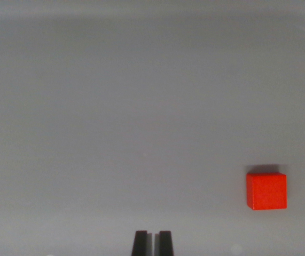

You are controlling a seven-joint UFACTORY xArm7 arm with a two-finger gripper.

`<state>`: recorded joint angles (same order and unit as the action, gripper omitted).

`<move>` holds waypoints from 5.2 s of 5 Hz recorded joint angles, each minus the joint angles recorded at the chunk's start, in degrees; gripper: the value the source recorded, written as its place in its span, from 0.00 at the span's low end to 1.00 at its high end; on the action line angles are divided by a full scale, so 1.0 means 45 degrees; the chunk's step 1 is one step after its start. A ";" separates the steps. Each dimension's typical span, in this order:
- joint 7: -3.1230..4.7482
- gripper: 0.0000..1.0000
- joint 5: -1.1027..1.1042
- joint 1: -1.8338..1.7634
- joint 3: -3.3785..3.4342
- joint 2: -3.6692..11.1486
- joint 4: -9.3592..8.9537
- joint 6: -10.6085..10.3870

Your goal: Reach red block

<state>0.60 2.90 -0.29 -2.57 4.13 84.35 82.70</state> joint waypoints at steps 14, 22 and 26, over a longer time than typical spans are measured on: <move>-0.0461 0.00 0.0213 0.0900 -0.0764 0.1240 -0.2480 -0.3876; -0.0742 0.00 0.0343 0.1450 -0.1230 0.1997 -0.3993 -0.6242; -0.0871 0.00 0.0402 0.1701 -0.1443 0.2343 -0.4684 -0.7323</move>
<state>-3.32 4.71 7.36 -9.07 14.67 63.27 49.74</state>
